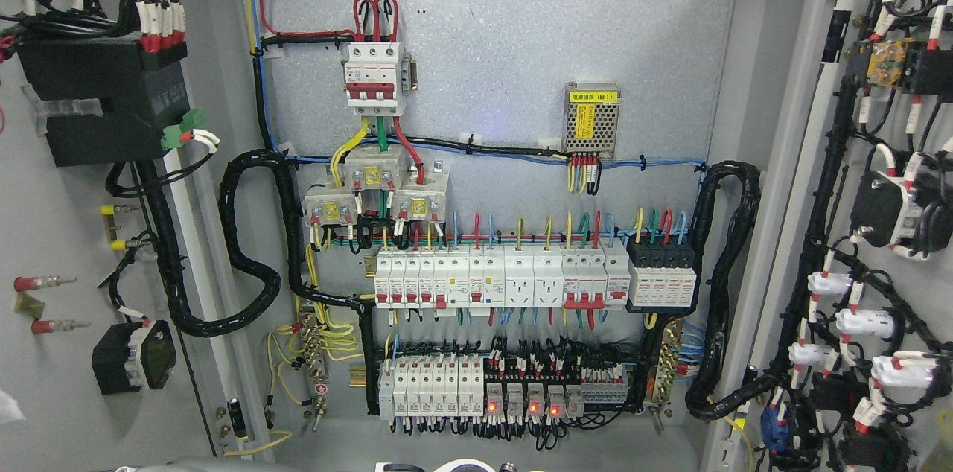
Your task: Open door with both hands
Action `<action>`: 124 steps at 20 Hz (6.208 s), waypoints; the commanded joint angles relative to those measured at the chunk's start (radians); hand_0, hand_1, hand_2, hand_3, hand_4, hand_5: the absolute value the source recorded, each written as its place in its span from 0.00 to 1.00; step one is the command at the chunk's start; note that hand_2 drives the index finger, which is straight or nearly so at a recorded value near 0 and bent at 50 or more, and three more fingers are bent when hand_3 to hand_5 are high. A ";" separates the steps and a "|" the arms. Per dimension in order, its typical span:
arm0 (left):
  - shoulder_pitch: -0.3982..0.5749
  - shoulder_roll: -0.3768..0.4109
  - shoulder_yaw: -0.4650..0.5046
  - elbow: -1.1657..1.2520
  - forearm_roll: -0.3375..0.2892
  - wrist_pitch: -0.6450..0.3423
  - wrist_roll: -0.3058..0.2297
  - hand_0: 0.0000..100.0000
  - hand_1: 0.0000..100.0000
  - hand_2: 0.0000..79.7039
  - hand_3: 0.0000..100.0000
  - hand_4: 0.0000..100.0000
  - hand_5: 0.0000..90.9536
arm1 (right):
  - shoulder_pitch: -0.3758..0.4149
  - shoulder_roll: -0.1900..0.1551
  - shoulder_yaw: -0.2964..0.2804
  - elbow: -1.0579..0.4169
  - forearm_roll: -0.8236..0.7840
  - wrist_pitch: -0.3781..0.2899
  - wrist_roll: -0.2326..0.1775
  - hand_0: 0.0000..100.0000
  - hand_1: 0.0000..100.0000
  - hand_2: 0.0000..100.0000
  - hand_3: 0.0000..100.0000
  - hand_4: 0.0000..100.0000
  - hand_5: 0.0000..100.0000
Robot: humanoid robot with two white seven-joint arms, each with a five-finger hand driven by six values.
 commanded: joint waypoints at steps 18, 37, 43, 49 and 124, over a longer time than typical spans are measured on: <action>-0.003 0.005 0.002 -0.005 0.005 -0.002 0.001 0.30 0.00 0.03 0.03 0.04 0.00 | 0.012 0.000 -0.011 0.014 0.001 -0.024 0.004 0.22 0.00 0.00 0.00 0.00 0.00; 0.248 0.146 0.051 -0.925 -0.002 -0.011 -0.097 0.30 0.00 0.03 0.03 0.04 0.00 | 0.469 -0.046 -0.385 -0.170 0.396 -0.161 -0.004 0.22 0.00 0.00 0.00 0.00 0.00; 0.368 0.149 0.056 -1.305 0.001 -0.008 -0.429 0.30 0.00 0.03 0.03 0.04 0.00 | 0.722 -0.183 -0.494 -0.289 0.423 -0.228 -0.194 0.22 0.00 0.00 0.00 0.00 0.00; 0.413 0.166 0.056 -1.695 0.002 -0.010 -0.430 0.30 0.00 0.03 0.03 0.04 0.00 | 0.926 -0.307 -0.537 -0.293 0.479 -0.472 -0.191 0.22 0.00 0.00 0.00 0.00 0.00; 0.546 0.331 0.835 -1.843 0.438 0.004 -0.625 0.30 0.00 0.03 0.03 0.04 0.00 | 1.358 -0.439 -0.940 0.087 0.363 -0.919 -0.236 0.22 0.00 0.00 0.00 0.00 0.00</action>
